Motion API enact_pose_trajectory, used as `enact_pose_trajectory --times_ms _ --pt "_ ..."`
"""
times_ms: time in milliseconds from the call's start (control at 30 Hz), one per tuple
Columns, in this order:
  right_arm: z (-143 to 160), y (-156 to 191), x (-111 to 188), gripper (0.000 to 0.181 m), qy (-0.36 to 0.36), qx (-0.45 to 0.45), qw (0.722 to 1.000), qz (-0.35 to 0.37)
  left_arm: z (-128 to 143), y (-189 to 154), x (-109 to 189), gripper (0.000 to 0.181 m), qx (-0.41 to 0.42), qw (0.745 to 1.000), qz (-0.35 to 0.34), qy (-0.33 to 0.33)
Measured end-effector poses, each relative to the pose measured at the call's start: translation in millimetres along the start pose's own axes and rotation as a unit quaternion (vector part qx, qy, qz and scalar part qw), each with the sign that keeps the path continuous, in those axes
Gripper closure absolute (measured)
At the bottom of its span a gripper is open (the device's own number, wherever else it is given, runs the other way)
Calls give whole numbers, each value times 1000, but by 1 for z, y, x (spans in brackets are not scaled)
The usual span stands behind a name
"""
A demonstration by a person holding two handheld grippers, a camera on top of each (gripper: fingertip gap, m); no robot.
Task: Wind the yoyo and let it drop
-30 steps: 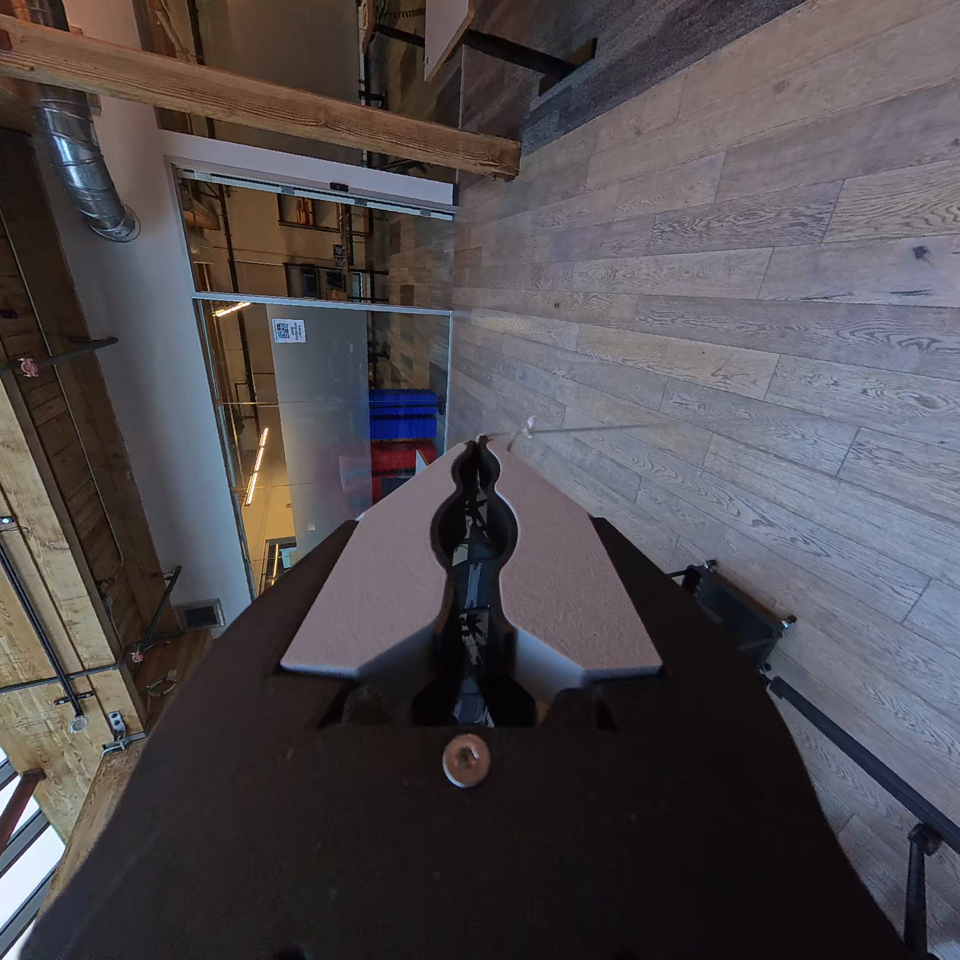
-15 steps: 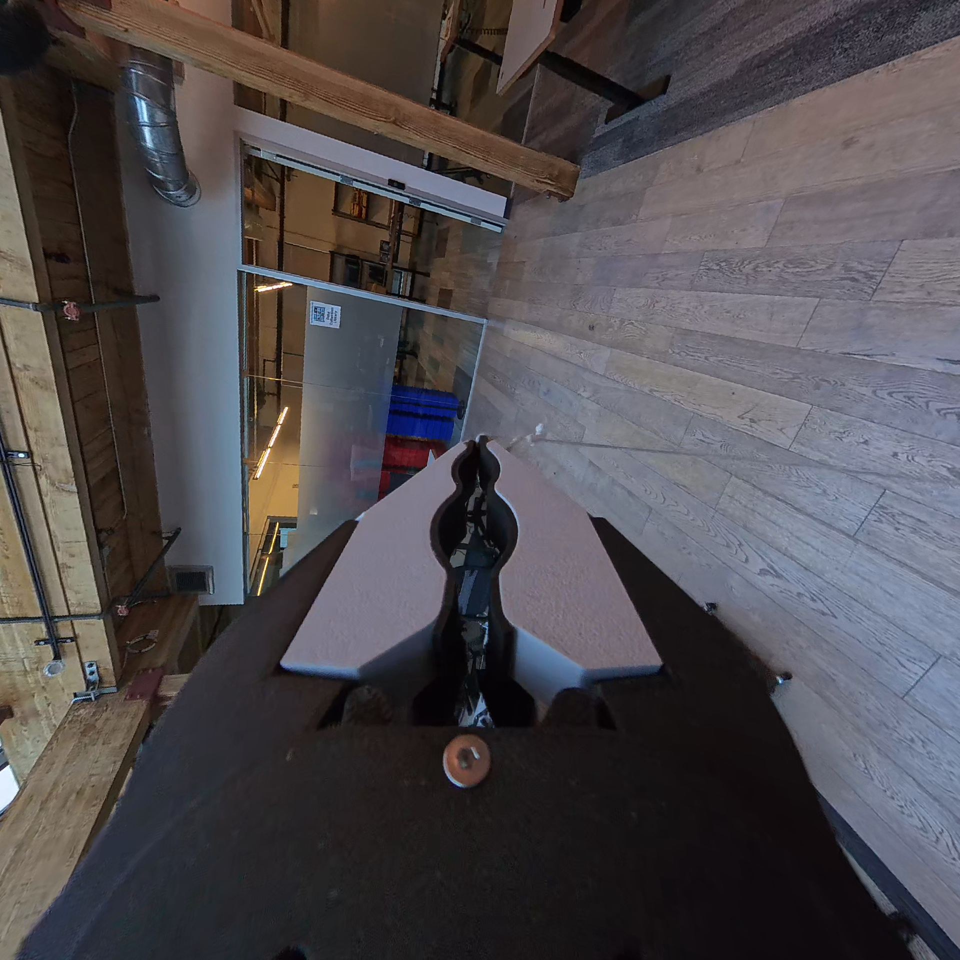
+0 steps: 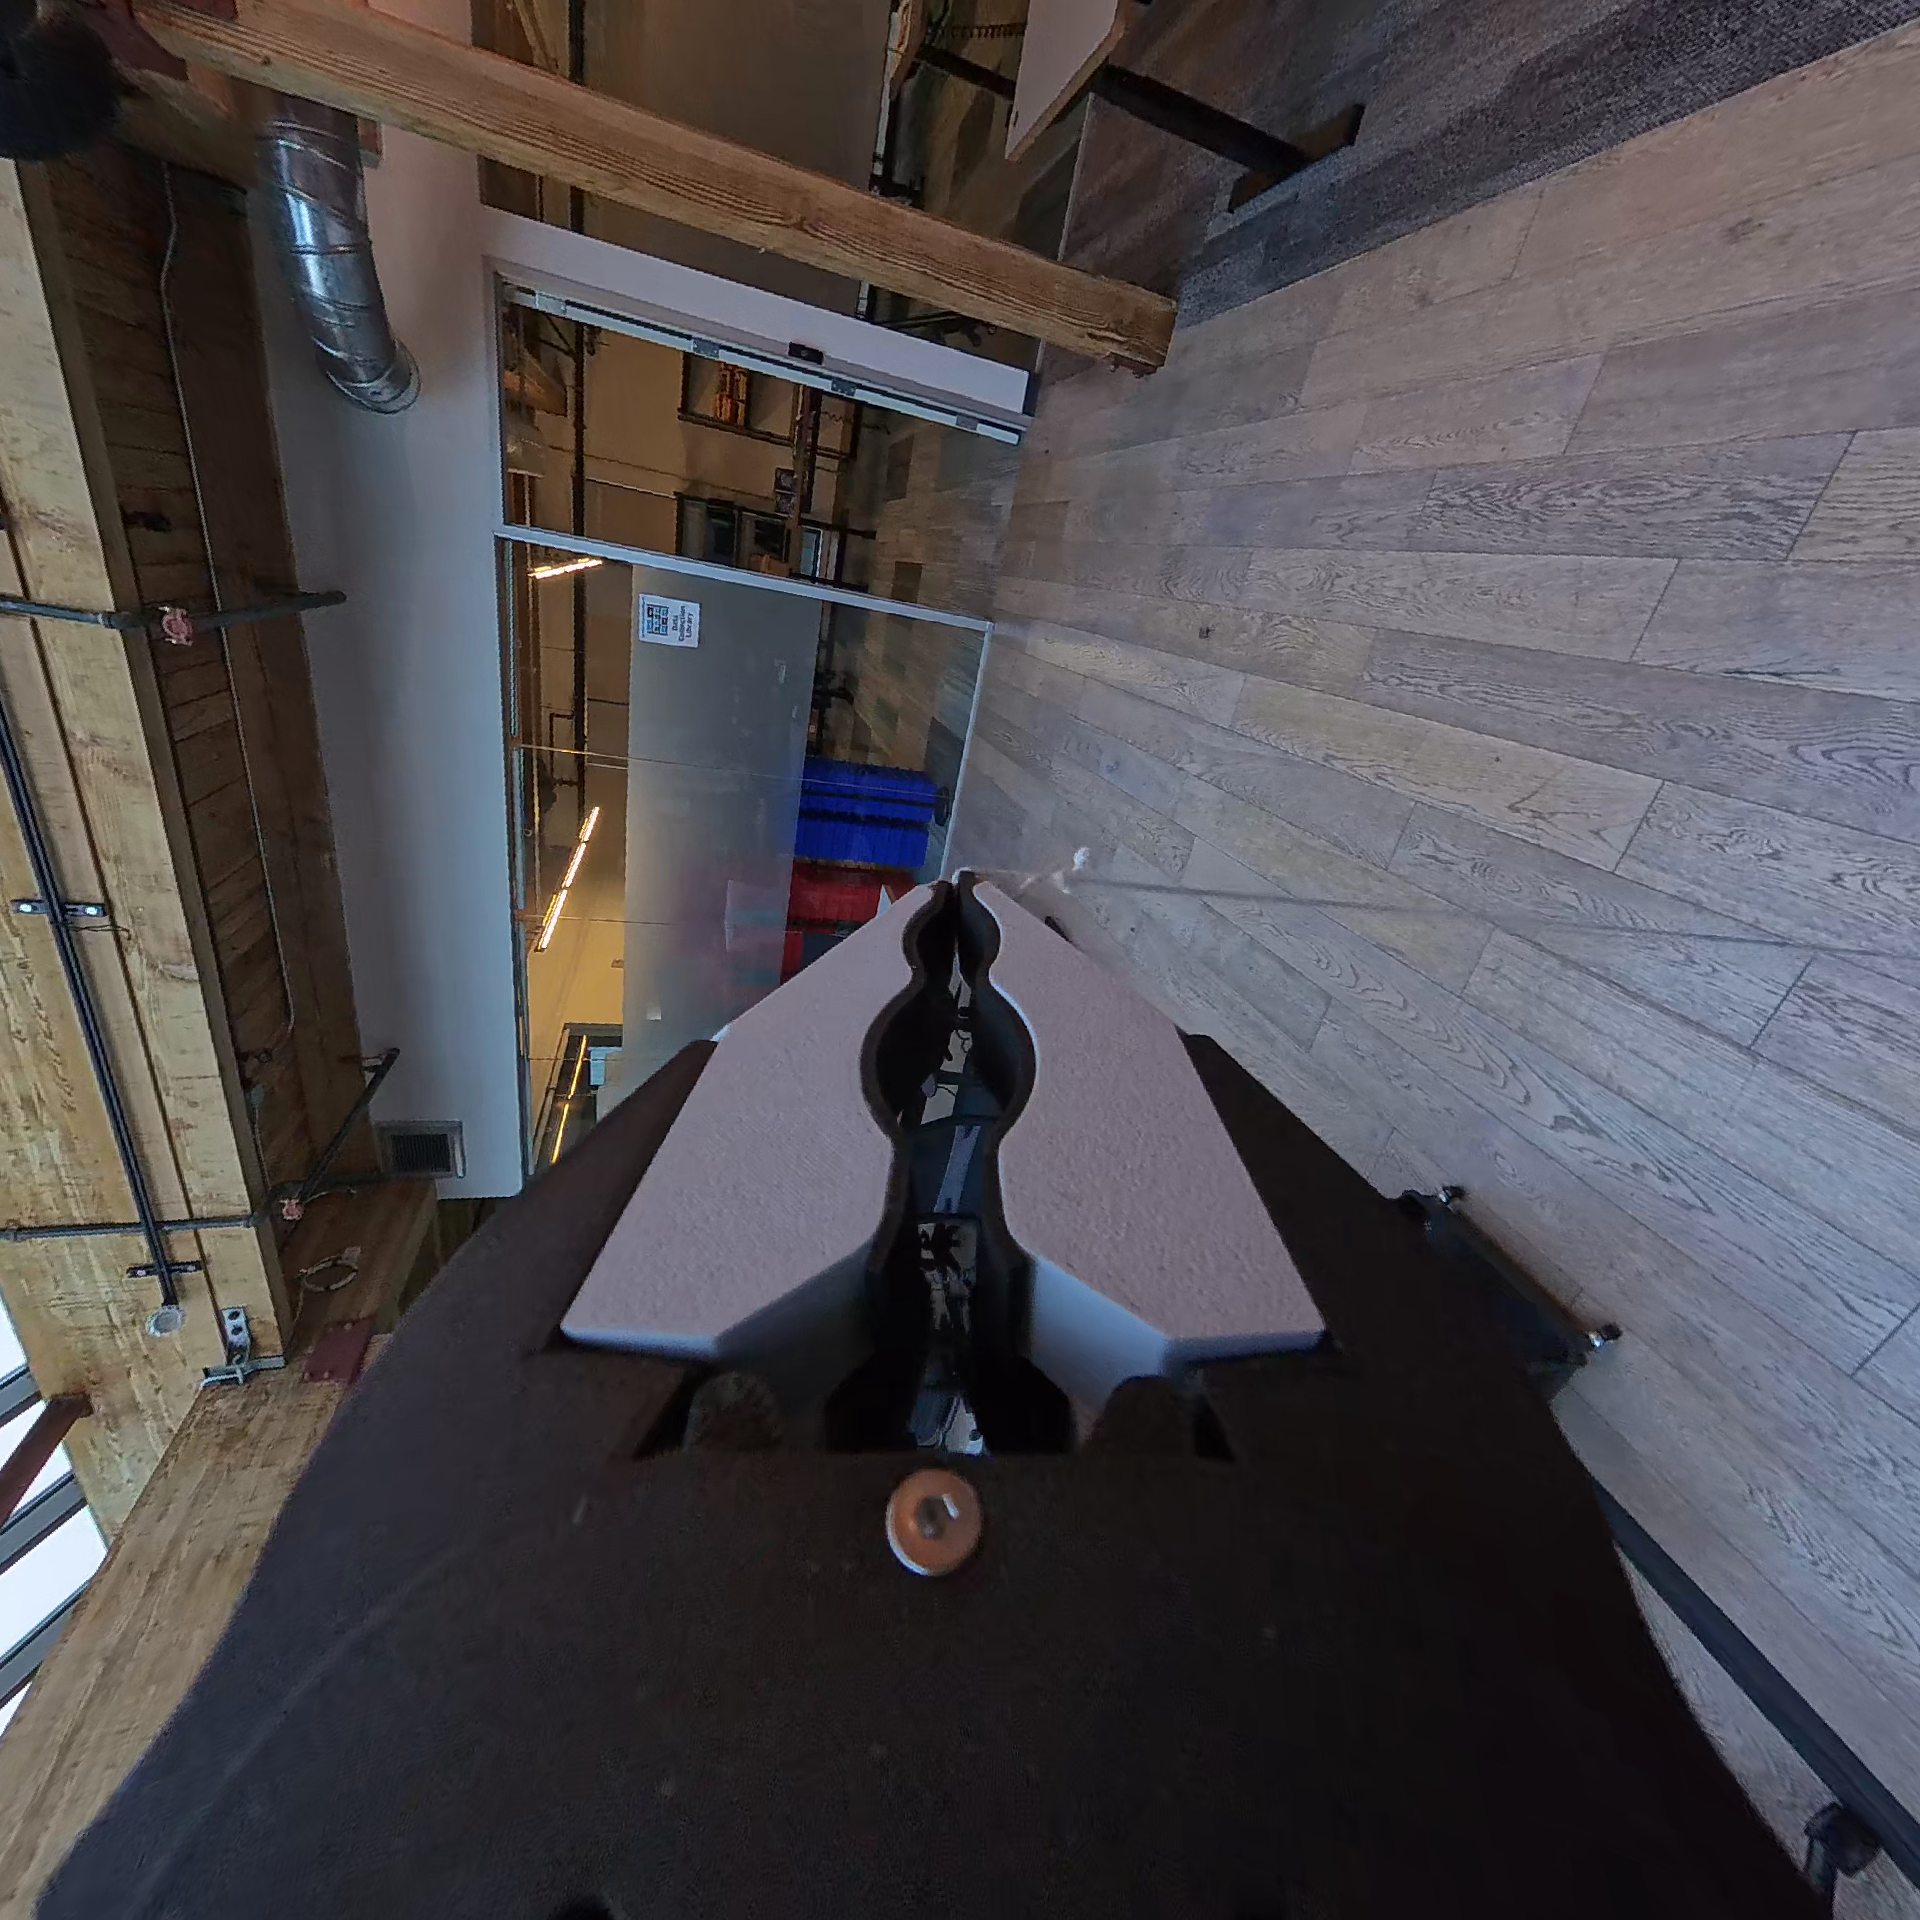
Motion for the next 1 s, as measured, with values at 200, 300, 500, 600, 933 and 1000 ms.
enact_pose_trajectory --times_ms 200,300,500,600,933,1000 --pt "2 5 -3 96 3 0 1000 -6 -1 4 3 181 -8 1000 -5 -1" --pt "1 7 -4 96 -1 0 1000 -7 -1 8 4 181 -9 1000 -8 -1" --pt "3 15 -11 96 9 3 1000 -22 -2 11 5 181 -9 1000 -13 -3" --pt "9 18 -16 95 25 8 999 -26 -3 11 3 181 -11 1000 -13 -4" --pt "12 20 -24 95 30 4 999 -36 -11 14 -2 181 -23 1000 -13 -5" --pt "15 20 -25 95 29 2 998 -49 -13 15 -2 181 -28 999 -15 -6"
Point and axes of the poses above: each gripper's, where its closed fingertips meet, x back along the fingers, z out of its underside, y = z × x across the jaws, the point moved 9 cm from there along x, back along the fingers, and after that the axes turned 7 degrees about -z, right-handed, at the moved point
